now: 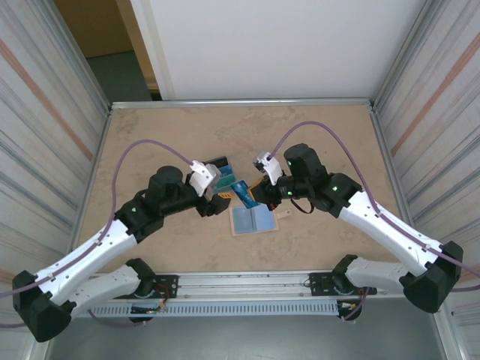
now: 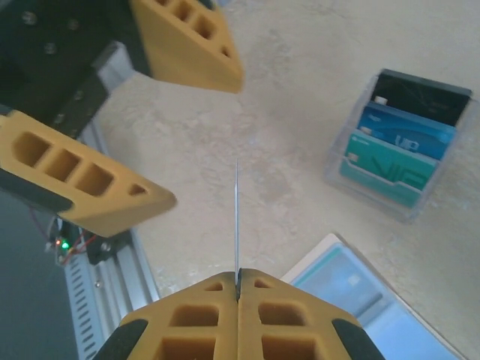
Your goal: Take the credit cards out of the card holder
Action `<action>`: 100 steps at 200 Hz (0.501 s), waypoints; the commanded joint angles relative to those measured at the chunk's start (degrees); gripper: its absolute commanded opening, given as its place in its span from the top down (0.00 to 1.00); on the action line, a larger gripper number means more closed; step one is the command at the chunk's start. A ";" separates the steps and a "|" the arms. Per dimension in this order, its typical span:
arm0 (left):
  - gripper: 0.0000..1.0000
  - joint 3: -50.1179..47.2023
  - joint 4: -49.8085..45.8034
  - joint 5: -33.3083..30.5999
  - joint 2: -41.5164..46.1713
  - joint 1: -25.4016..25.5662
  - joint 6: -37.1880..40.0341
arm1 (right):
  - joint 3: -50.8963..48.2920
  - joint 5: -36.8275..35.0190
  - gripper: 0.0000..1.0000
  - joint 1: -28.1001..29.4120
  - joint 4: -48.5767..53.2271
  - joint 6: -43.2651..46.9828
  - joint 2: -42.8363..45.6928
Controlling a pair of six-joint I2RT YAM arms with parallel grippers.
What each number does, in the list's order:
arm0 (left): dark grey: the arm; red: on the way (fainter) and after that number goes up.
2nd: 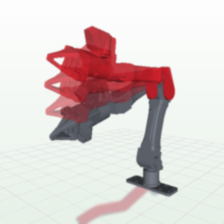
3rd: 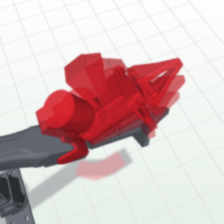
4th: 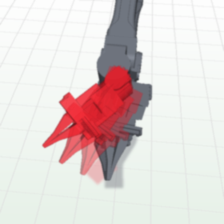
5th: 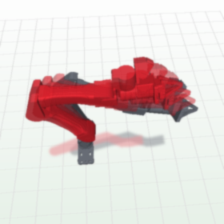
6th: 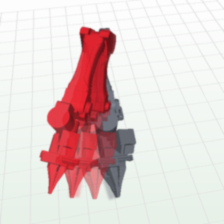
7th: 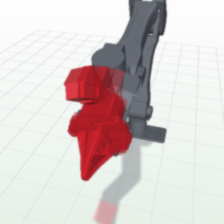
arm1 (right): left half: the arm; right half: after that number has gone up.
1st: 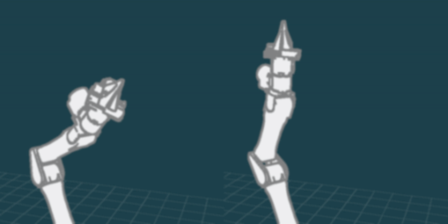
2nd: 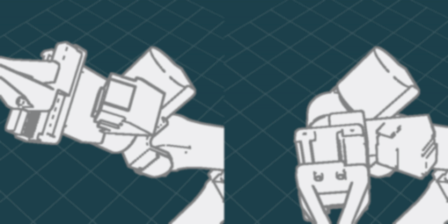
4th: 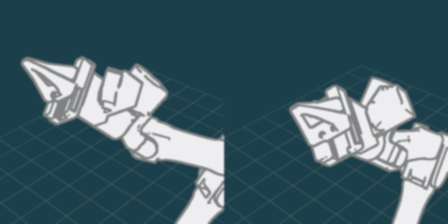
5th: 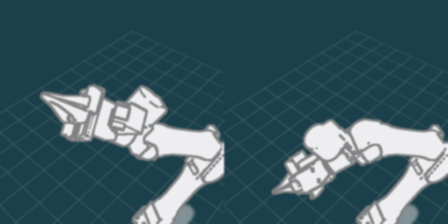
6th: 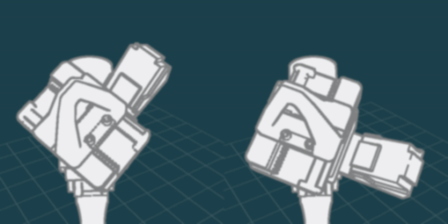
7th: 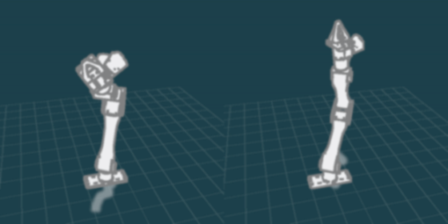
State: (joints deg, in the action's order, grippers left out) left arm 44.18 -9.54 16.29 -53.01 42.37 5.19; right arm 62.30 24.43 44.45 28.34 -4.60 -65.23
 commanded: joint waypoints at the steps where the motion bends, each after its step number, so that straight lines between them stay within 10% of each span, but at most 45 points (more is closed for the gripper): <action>1: 0.30 1.44 1.28 7.55 -1.20 -0.18 5.18 | 2.69 1.49 0.97 0.95 3.55 4.15 -1.30; 100: 0.75 5.55 0.11 16.42 -8.52 -0.19 8.67 | 5.45 2.93 0.96 1.75 5.60 6.83 -3.59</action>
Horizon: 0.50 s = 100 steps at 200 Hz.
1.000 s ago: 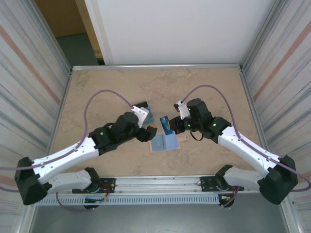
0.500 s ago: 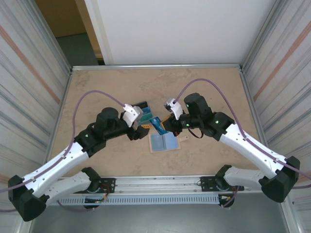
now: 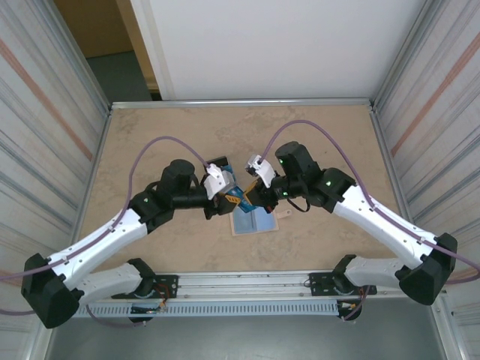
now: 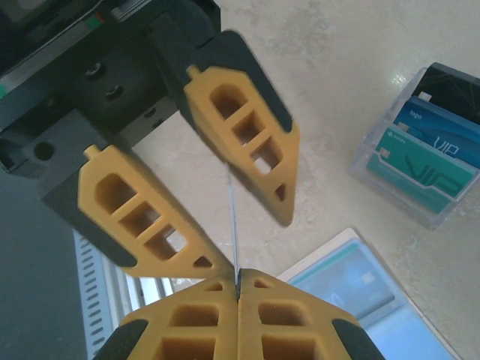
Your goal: Take the credit cards out of the card holder
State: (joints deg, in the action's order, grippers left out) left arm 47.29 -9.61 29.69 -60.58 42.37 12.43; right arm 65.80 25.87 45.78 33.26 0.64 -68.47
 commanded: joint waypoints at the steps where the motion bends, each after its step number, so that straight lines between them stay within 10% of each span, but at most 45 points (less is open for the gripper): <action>1: 0.77 2.49 0.14 3.01 -1.00 -0.19 1.45 | 1.96 1.48 0.96 0.39 0.68 1.57 -0.35; 29: 1.00 2.38 0.83 2.80 -1.22 -0.16 1.56 | 1.64 -0.15 0.91 0.37 0.41 1.31 -0.20; 100: 1.00 -1.56 3.84 -5.99 3.73 -0.16 -3.98 | -0.91 -8.76 0.49 -0.42 -2.10 -1.10 3.80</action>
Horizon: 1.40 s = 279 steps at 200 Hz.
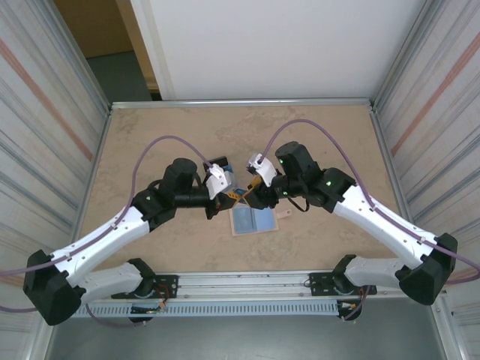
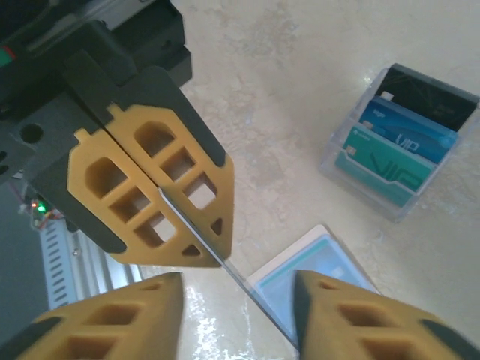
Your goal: Take the credit cards out of the card holder
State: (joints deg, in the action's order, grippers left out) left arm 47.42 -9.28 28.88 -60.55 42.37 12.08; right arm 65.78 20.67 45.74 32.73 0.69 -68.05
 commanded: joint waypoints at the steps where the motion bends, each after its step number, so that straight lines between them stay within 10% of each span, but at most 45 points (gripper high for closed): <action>1: 1.00 -1.69 3.63 -5.48 4.02 -0.13 -3.81 | -0.95 -3.63 0.48 -0.38 -1.73 -1.18 3.46; 24: 1.00 -5.14 7.53 -9.46 8.84 -0.18 -8.74 | -3.74 -3.69 0.37 -1.53 -5.22 -3.61 6.79; 42: 1.00 -8.40 12.23 -11.38 12.99 -0.18 -13.07 | -6.61 -2.61 0.00 -2.90 -9.13 -6.44 9.79; 164: 1.00 -17.10 37.05 -11.04 17.46 -0.20 -34.25 | -22.40 10.40 0.00 -10.45 -47.35 -34.93 12.33; 279: 1.00 -19.01 46.03 -10.51 14.13 -0.18 -40.80 | -19.20 25.56 0.55 -7.52 -65.42 -39.23 1.77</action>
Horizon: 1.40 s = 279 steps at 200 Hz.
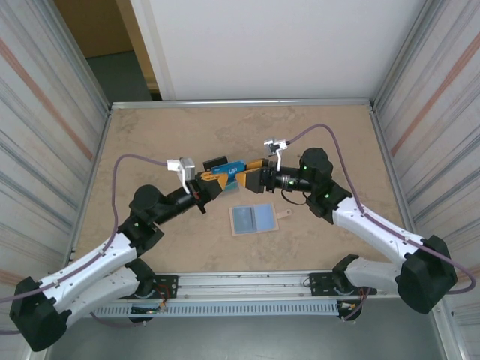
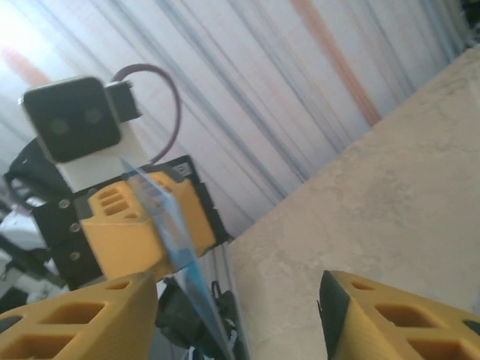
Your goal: Take the credit cards out of the card holder
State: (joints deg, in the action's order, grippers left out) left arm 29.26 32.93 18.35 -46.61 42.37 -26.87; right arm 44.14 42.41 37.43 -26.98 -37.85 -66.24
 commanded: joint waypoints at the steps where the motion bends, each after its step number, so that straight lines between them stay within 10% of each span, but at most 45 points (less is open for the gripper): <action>1: 1.00 -0.86 3.82 -0.07 0.19 -0.18 -1.86 | 2.44 3.82 0.56 0.79 -5.71 -0.68 -0.04; 41: 0.89 -0.26 1.36 -0.32 0.17 -0.19 -1.61 | 3.02 4.10 1.00 0.85 -1.90 2.00 0.92; 93: 0.16 11.22 -24.49 0.03 1.38 -0.18 9.01 | 6.99 -1.68 1.00 1.94 19.20 14.18 4.50; 119: 0.04 18.47 -36.44 -0.23 0.58 -0.20 14.61 | 8.80 -2.86 1.00 2.00 27.33 19.12 5.40; 164: 0.05 24.46 -44.81 1.32 -0.75 -0.18 22.84 | 10.09 -2.53 1.00 1.87 33.92 23.75 6.70; 204: 0.34 34.05 -58.20 3.70 -7.06 -0.21 29.74 | 10.00 -0.09 1.00 1.86 35.99 26.13 8.28; 279: 0.56 43.31 -68.93 14.03 -18.84 -0.35 37.19 | 10.09 2.41 1.00 1.87 37.44 27.07 8.45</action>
State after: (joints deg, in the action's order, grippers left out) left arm 70.28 -31.66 27.31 -63.99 42.33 6.55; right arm 52.40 42.92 39.05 9.63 -12.47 -58.76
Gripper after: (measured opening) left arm 0.461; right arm 0.056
